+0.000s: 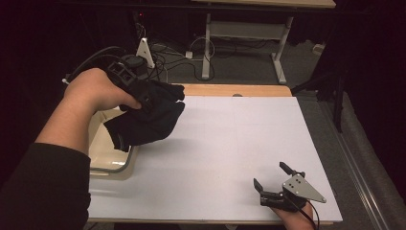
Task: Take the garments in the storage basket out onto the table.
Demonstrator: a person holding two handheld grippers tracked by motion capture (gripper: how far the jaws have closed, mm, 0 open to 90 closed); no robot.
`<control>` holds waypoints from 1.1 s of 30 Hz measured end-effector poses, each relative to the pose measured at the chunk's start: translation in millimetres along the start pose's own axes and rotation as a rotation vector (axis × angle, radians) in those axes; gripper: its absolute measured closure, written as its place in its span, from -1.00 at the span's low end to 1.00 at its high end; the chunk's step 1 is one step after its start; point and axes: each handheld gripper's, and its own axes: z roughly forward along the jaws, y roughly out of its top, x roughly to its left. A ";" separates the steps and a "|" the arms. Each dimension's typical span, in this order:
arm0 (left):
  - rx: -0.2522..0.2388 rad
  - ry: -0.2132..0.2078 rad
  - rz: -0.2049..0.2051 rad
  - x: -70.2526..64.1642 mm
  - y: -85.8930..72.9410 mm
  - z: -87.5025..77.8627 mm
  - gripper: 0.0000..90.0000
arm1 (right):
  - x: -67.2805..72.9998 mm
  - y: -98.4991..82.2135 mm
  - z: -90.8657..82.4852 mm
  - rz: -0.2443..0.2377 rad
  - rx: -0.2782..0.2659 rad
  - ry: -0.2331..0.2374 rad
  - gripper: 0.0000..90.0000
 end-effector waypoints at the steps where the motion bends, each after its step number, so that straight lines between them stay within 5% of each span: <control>1: 0.000 -0.001 0.005 -2.9 1.9 -0.1 -0.16 | 0.0 0.1 0.0 0.000 0.000 0.000 -1.00; 21: -0.031 -0.075 0.111 -56.2 41.1 22.2 -0.16 | -0.2 0.7 -1.8 0.001 -0.005 -0.002 -1.00; 33: -0.023 -0.078 0.141 -71.3 52.6 39.3 -0.17 | -0.6 0.6 -2.0 0.005 -0.008 -0.001 -1.00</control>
